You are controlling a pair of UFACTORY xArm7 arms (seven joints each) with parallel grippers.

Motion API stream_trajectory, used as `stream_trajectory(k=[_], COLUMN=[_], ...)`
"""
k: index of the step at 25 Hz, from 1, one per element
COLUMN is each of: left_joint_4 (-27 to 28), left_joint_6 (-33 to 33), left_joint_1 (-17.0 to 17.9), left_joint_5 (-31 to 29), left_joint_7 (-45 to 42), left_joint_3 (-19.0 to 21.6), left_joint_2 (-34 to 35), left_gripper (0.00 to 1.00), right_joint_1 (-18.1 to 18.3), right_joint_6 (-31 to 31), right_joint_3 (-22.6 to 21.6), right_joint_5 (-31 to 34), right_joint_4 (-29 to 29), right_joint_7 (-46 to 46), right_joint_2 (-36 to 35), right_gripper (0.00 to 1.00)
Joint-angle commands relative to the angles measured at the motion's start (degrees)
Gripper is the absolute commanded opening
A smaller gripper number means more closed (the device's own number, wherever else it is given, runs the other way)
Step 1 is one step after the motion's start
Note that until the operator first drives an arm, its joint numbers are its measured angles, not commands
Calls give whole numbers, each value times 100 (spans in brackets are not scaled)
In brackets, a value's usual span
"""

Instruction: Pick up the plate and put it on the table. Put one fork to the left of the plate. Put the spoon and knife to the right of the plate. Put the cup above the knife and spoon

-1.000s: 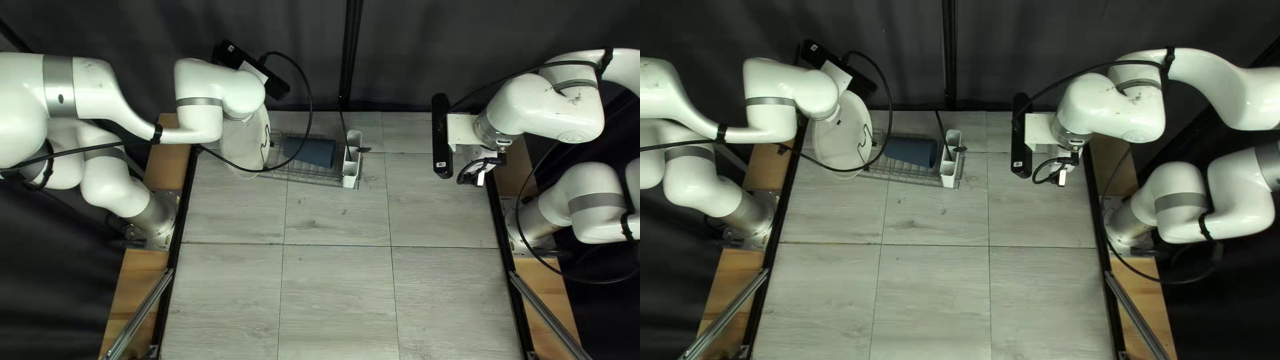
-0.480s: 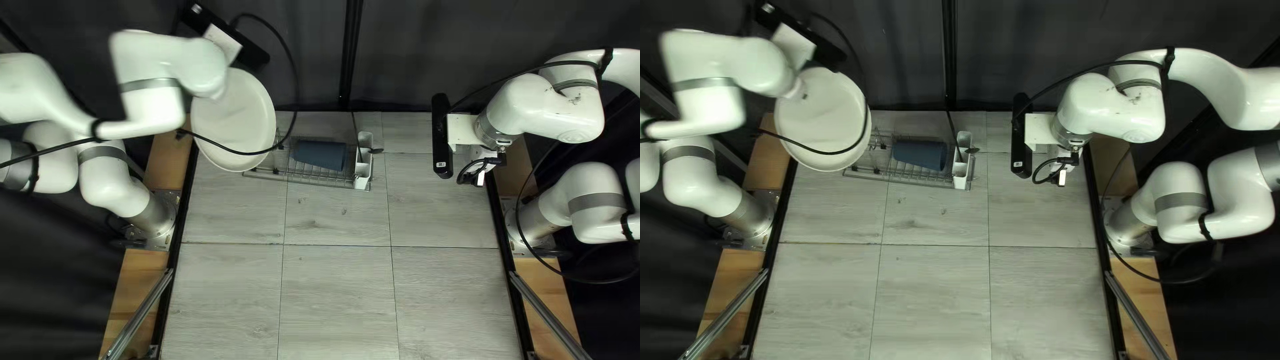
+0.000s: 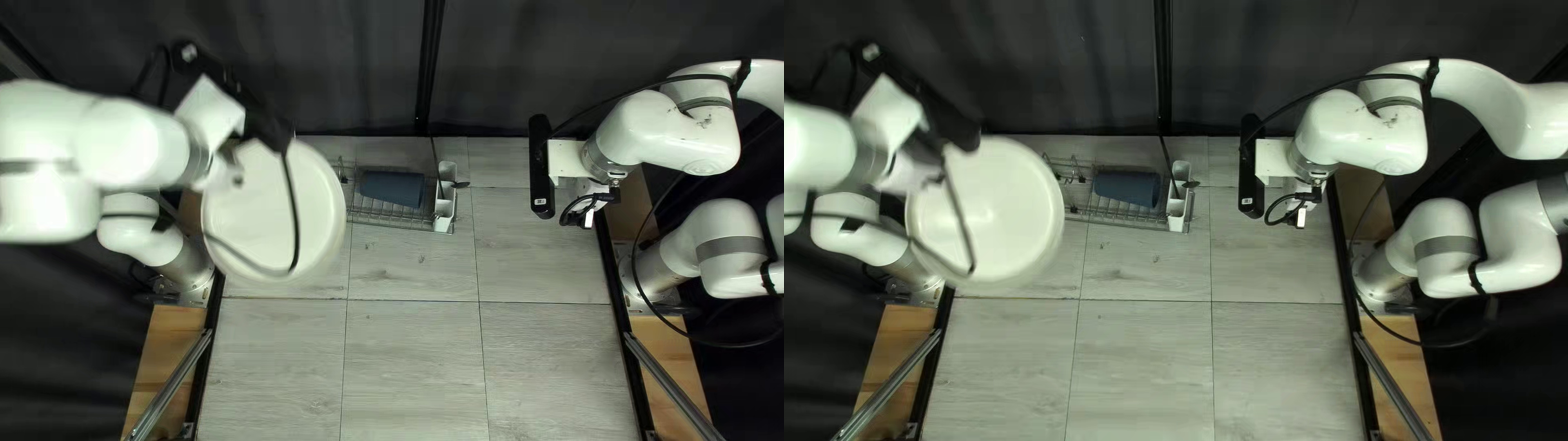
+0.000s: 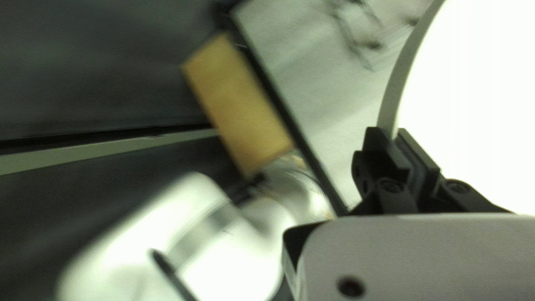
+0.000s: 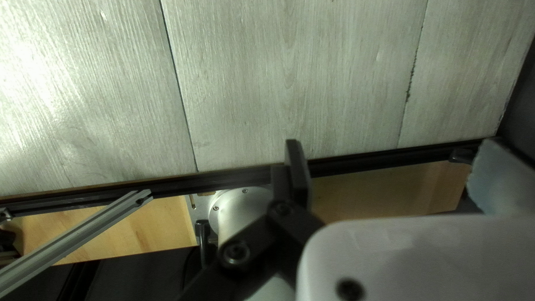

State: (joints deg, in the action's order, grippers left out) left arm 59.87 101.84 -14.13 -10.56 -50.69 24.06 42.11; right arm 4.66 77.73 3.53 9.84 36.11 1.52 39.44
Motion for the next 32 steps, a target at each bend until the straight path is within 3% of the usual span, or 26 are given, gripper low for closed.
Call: stream_trajectory(k=[1,5,9,17,24,32], left_joint_4=[77,-54,-388,-1089,-1802,-2039], left_joint_6=[-63,-127,-1122,-3256,-5154,-6349], left_joint_1=[64,76,68,50,-126,-397], left_joint_5=[130,360,492,330,78,-481], left_joint_7=[-52,-87,-599,-951,-1069,-1354], left_joint_3=[102,-76,487,929,1008,1104], left_joint_2=[-92,-10,-655,-1416,-2156,-3181], left_gripper=[0,0,0,0,0,0], right_joint_1=[0,0,0,0,0,0], right_joint_6=[0,0,0,0,0,0], right_joint_3=[0,0,0,0,0,0], right_joint_5=[0,0,0,0,0,0], right_joint_4=[0,0,0,0,0,0], right_joint_7=[0,0,0,0,0,0], right_joint_2=[0,0,0,0,0,0], right_gripper=[100,100,100,100,100,100])
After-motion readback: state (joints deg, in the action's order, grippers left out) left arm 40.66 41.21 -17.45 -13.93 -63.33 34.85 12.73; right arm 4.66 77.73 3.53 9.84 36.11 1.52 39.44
